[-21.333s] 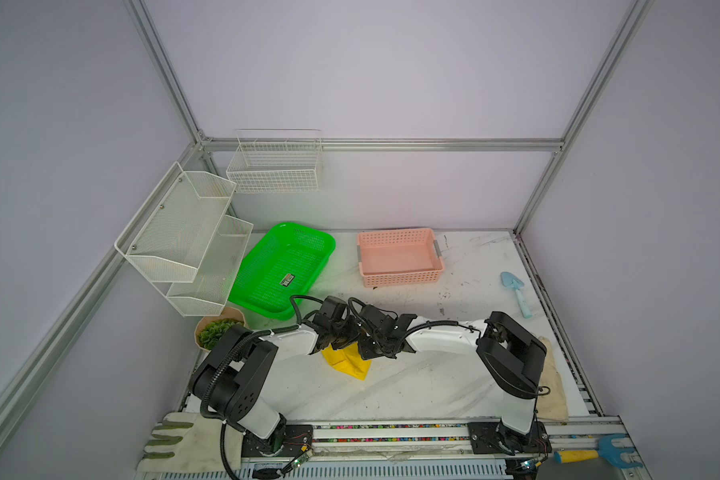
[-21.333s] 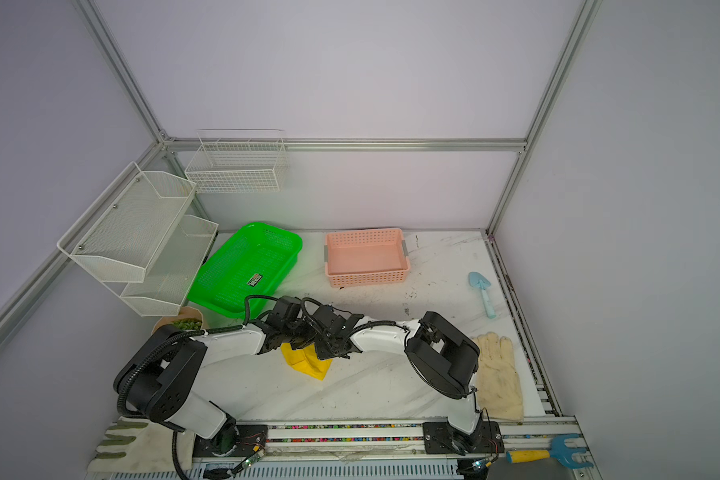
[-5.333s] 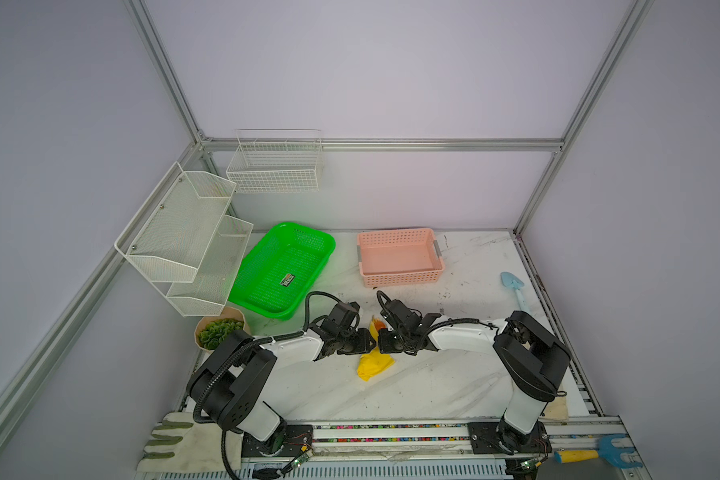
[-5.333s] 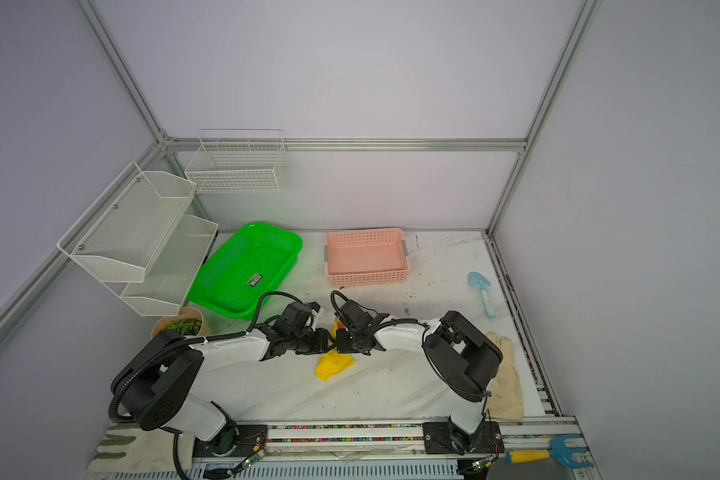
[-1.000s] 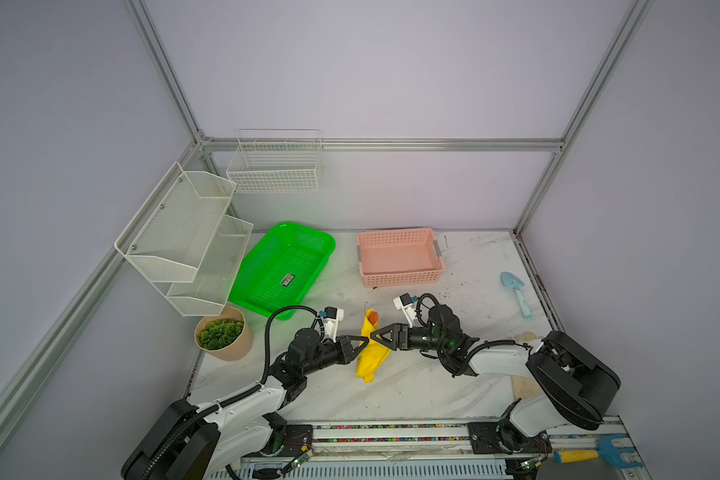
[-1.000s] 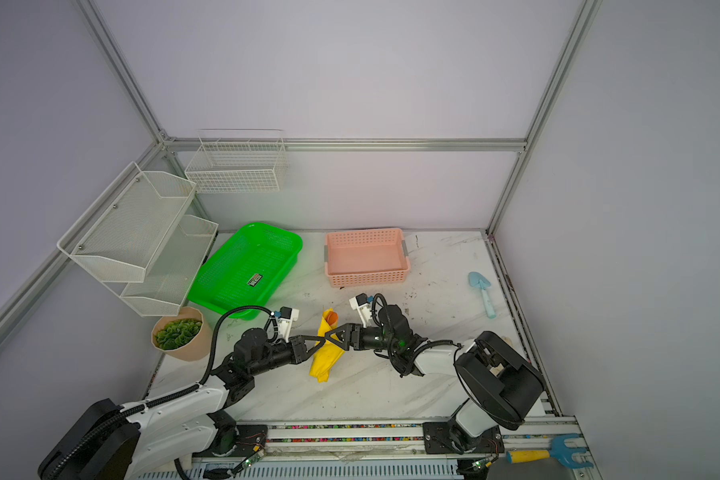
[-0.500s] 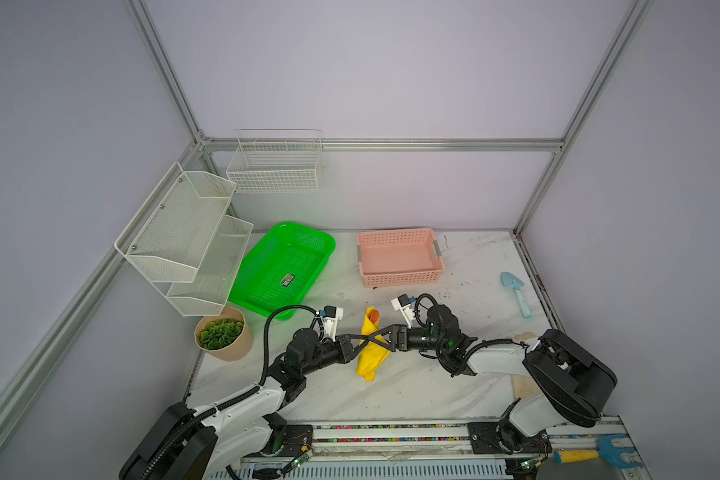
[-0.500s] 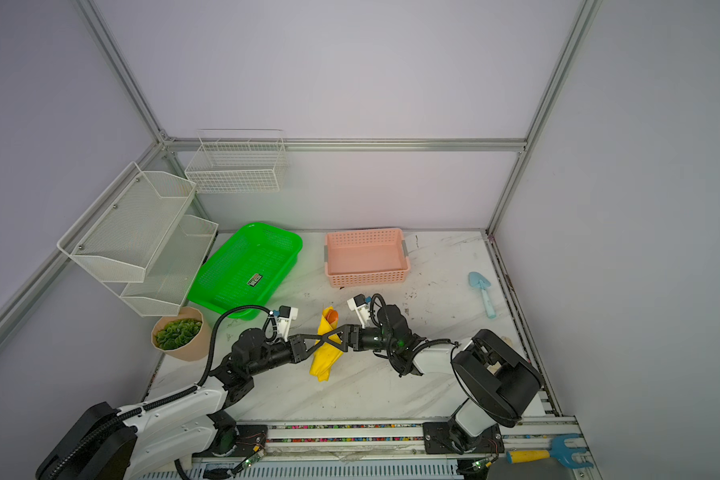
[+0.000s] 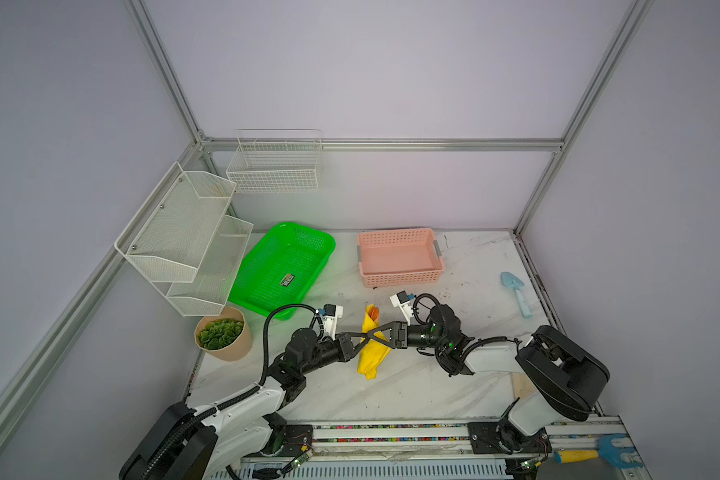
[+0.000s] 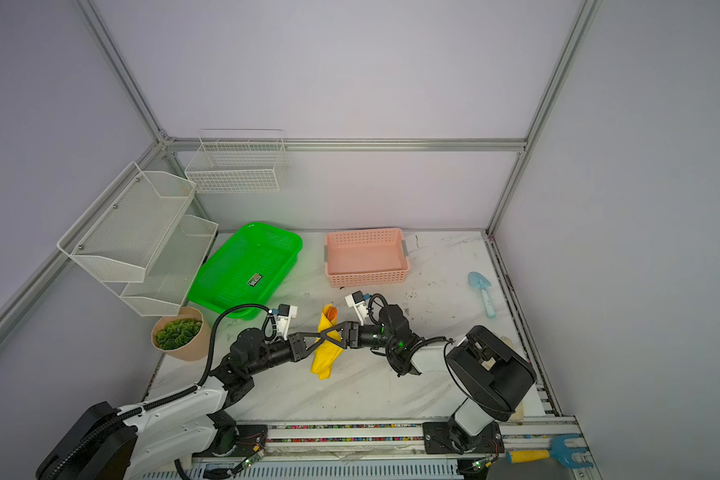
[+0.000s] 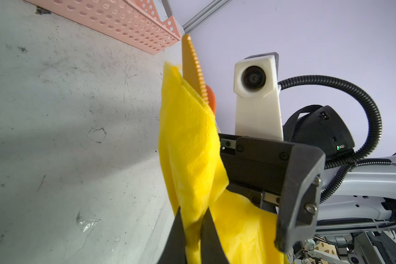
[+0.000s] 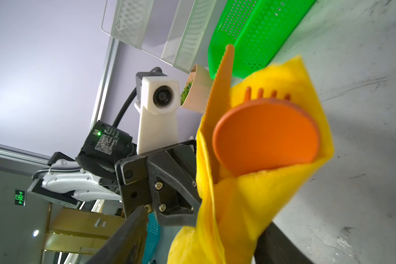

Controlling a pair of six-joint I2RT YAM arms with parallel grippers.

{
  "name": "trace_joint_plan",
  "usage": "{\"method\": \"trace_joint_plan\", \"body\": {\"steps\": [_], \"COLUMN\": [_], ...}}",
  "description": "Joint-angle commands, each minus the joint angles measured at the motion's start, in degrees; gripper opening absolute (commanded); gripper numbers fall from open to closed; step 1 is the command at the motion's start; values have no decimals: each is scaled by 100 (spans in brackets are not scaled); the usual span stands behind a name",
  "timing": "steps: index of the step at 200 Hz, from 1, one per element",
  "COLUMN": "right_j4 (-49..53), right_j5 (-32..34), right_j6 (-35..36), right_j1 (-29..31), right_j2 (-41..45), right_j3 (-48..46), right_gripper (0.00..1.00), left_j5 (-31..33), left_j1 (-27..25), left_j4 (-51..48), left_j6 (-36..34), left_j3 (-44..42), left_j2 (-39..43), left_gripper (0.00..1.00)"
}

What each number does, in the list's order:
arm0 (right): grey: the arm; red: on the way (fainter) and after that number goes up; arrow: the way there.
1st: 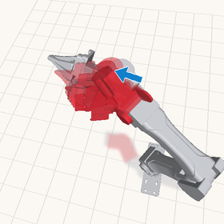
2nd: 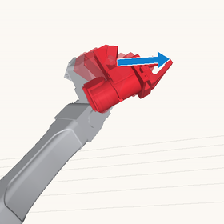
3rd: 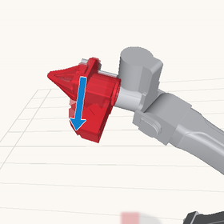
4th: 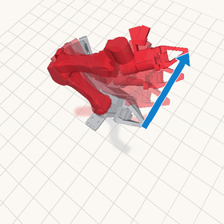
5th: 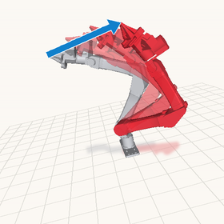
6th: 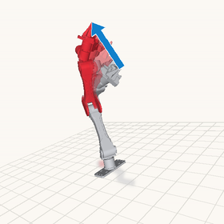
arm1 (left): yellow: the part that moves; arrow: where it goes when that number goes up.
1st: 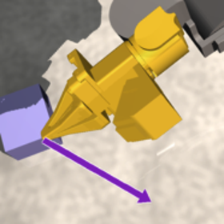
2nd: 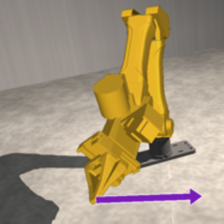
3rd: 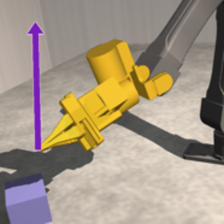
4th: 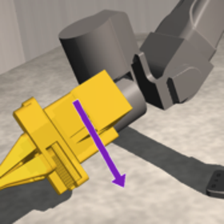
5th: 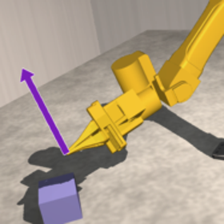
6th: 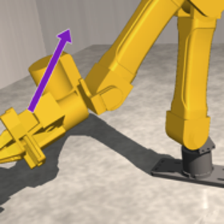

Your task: Place the utensils on the paper napkin and roll it up

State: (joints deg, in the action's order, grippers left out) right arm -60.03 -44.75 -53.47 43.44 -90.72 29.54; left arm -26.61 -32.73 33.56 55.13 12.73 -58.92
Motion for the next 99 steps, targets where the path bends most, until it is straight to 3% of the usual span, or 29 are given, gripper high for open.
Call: {"method": "trace_joint_plan", "body": {"steps": [1, 45, 99], "right_j4": [-656, -634, -518], "right_j5": [-150, -102, 95], "right_j6": [-257, -284, -268], "right_j1": [28, 37, 42], "right_j2": [-80, 34, 150], "right_j3": [57, 43, 18], "right_gripper": [54, 25, 3], "left_j5": [-81, -93, -124], "left_j1": [30, 30, 30], "left_j4": [331, 282, 200], "left_j6": [68, 76, 118], "left_j3": [-104, -89, -58], "left_j2": [77, 116, 225], "left_gripper": [7, 9, 19]}}
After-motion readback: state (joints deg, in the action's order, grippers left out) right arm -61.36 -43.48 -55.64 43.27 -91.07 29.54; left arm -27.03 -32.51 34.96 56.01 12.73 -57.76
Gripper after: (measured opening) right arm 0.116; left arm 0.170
